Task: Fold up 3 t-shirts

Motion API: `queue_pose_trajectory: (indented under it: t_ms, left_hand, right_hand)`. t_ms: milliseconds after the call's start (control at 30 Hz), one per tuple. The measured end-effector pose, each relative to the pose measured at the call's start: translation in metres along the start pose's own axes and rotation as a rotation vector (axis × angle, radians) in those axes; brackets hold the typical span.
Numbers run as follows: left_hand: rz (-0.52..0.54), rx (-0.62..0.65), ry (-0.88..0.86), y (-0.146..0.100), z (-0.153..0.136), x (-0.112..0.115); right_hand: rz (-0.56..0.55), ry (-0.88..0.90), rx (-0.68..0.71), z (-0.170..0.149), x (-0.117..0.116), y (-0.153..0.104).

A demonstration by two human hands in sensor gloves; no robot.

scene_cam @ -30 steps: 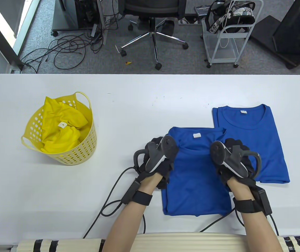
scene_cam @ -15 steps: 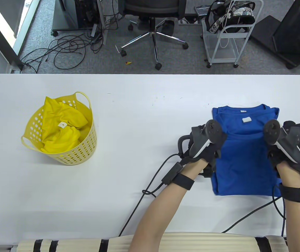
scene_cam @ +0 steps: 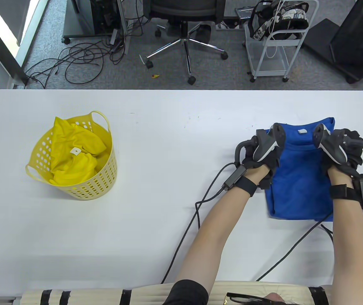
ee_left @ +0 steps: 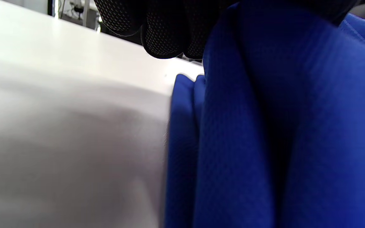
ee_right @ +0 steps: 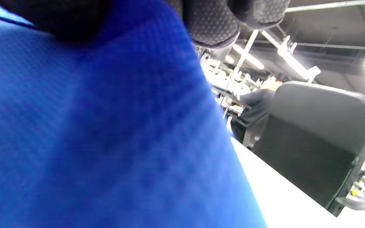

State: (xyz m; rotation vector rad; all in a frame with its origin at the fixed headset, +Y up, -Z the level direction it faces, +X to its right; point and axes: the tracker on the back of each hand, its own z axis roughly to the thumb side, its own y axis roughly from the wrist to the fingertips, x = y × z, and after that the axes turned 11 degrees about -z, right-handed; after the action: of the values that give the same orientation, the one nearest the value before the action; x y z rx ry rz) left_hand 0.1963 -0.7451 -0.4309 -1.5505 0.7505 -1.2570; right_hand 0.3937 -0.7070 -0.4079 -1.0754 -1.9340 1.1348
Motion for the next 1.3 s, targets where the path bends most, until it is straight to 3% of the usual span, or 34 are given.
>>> queue_pose_trajectory:
  t_ms: [133,300,600,767,967,1133,1300]
  left_hand:
    - [0.003,-0.023,0.032,0.007,-0.007,0.004]
    - [0.058,-0.037,0.079,-0.004,-0.027,-0.006]
    - [0.117,-0.01,0.092,-0.076,-0.076,-0.04]
    - [0.167,-0.02,0.144,-0.126,-0.124,-0.062]
    - [0.208,-0.111,0.175,-0.169,-0.188,-0.093]
    - [0.26,-0.185,0.161,-0.19,-0.239,-0.124]
    - [0.251,-0.384,0.107,-0.2,-0.295,-0.179]
  right_hand:
    - [0.059,-0.024,-0.019,0.003,-0.016,0.003]
    - [-0.021,0.005,-0.021,-0.009,-0.001,-0.008]
    - [-0.036,0.312,0.055,0.008,0.052,-0.069]
    - [0.02,0.523,0.136,0.036,0.07,-0.114]
    - [0.04,0.586,0.25,0.076,0.076,-0.153]
    - [0.008,0.588,0.308,0.091,0.075,-0.172]
    - [-0.036,0.579,0.316,0.088,0.073,-0.177]
